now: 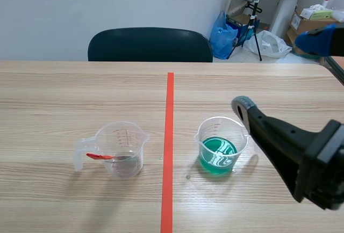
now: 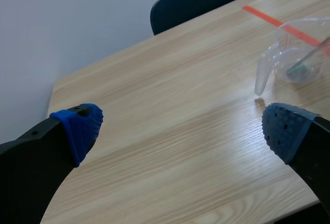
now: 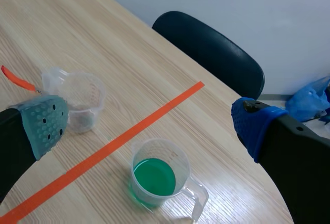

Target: Do the redox reaction experiment

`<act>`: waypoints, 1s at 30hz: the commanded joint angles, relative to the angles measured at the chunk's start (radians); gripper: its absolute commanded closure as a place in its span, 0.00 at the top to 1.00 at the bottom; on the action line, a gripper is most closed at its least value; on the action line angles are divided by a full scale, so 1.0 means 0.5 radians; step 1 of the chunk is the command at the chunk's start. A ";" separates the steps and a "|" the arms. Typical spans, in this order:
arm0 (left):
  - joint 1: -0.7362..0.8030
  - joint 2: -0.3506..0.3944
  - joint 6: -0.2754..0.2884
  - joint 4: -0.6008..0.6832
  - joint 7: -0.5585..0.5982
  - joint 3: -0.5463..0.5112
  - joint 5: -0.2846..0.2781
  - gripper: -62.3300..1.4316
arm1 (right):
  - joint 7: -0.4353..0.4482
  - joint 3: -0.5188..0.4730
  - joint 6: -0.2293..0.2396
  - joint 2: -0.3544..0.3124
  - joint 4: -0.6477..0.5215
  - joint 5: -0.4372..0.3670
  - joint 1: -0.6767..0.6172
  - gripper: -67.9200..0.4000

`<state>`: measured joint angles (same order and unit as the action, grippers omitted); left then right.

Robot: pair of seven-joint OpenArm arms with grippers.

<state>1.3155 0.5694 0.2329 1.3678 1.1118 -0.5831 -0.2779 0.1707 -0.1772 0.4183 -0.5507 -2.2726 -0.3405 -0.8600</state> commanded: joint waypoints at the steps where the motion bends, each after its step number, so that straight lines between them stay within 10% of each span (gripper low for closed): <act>1: 0.002 -0.083 0.005 0.059 0.027 0.001 0.075 1.00 | 0.007 0.001 0.010 0.003 -0.020 -0.021 0.018 1.00; 13: -0.086 -0.403 0.066 0.537 -0.246 0.002 0.507 1.00 | 0.007 0.001 0.010 0.016 -0.019 -0.019 0.020 1.00; 21: -0.121 -0.394 0.211 0.774 -0.372 0.073 0.520 1.00 | 0.006 0.001 0.010 0.016 -0.019 -0.006 0.020 1.00; 30: -0.123 -0.117 0.023 0.845 -0.438 0.542 0.518 1.00 | 0.006 0.001 0.009 0.016 -0.019 -0.005 0.019 1.00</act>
<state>1.2488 0.5114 0.2424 1.7710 0.8787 -0.3069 -0.0101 0.1558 -0.1764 0.4267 -0.5381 -2.2780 -0.3367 -0.8593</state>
